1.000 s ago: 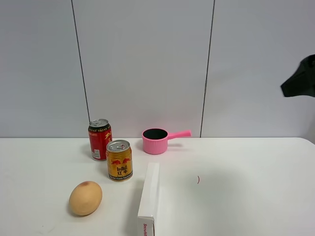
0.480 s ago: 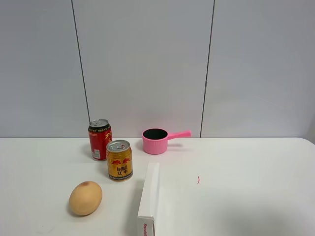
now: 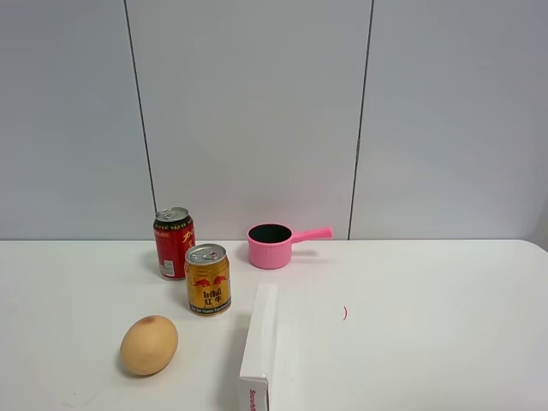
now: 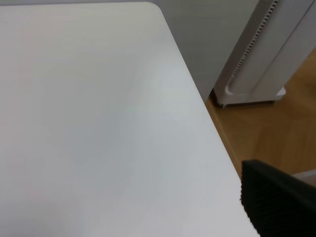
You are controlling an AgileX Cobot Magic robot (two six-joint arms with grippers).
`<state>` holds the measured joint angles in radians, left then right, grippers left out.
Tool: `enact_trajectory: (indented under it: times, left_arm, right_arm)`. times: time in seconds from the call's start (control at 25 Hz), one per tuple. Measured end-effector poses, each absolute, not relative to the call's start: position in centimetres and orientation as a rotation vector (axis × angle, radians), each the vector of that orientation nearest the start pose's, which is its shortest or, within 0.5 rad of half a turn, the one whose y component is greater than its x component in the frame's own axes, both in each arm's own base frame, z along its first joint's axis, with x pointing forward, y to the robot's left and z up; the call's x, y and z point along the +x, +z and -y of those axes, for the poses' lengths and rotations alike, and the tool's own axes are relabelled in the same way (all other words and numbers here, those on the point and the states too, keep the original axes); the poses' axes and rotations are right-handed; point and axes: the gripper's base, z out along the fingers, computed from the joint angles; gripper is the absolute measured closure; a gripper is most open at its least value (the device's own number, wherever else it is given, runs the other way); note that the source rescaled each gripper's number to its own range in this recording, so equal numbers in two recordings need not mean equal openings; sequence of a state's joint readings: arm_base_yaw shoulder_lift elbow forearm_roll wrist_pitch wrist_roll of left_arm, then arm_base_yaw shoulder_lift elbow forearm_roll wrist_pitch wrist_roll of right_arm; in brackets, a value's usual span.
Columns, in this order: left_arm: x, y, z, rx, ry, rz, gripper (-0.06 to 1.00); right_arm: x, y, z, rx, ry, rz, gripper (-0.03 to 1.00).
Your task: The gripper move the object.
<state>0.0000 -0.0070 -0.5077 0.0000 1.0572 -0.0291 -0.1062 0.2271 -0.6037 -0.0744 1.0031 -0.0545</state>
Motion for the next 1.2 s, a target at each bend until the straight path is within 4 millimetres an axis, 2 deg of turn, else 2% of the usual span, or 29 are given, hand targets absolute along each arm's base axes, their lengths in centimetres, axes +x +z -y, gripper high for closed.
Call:
enact_trajectory:
  times: [0.16,0.4,1.2]
  left_arm:
    - [-0.7,28.0,0.0,-0.029,-0.018,-2.026,-0.06]
    - [-0.7,28.0,0.0,-0.029,-0.018,-2.026,-0.06]
    - [-0.7,28.0,0.0,-0.029,-0.018,-2.026,-0.06]
  right_arm:
    - [2.2,30.6,0.7,0.031,-0.17,-2.115,-0.03]
    - [2.0,28.0,0.5,0.032,-0.13,-2.185,-0.03]
    - [-0.6,27.9,0.6,0.101,-0.146,-2.029,-0.03]
